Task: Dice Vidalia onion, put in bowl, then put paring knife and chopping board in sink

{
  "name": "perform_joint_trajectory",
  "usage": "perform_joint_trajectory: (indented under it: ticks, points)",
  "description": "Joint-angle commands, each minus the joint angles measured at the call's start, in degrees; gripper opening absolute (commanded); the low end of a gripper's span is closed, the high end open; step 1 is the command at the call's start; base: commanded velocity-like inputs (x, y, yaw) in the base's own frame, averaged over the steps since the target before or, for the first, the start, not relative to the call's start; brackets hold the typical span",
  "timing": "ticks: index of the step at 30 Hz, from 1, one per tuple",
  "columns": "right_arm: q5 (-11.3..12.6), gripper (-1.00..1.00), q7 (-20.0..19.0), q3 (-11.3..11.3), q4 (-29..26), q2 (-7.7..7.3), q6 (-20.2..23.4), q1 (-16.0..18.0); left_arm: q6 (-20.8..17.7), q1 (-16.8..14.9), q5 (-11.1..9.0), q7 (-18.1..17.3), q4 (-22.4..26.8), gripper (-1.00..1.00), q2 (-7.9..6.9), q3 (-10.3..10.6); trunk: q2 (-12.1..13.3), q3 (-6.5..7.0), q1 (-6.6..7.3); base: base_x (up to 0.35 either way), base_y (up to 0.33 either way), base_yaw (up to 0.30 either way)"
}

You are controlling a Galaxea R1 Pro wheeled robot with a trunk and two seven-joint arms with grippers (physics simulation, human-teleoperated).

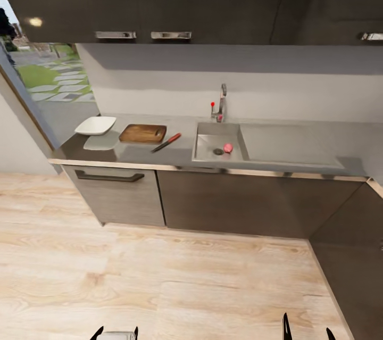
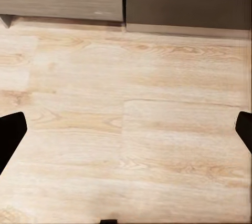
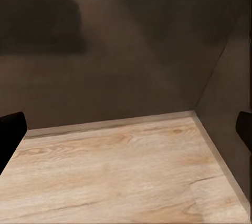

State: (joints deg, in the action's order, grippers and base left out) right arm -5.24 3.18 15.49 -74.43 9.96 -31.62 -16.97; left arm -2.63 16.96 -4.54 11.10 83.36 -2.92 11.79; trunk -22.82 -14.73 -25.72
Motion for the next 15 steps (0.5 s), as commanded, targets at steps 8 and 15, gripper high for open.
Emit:
perform_joint_trajectory:
  ticks: [8, 15]
  points:
    - [-0.55, 1.0, 0.34, 0.02, 0.32, 0.04, -0.02, 0.0, -0.26, 0.0, -0.47, 0.41, 0.13, 1.0, -0.09, 0.16, -0.1, 0.3, -0.06, 0.208, -0.206, -0.119]
    - [-0.56, 1.0, 0.1, 0.02, 1.75, 0.04, -0.1, 0.0, -0.23, 0.0, -0.47, 0.41, 0.13, 1.0, -0.08, 0.16, -0.1, 0.32, -0.06, 0.029, -0.031, -0.009]
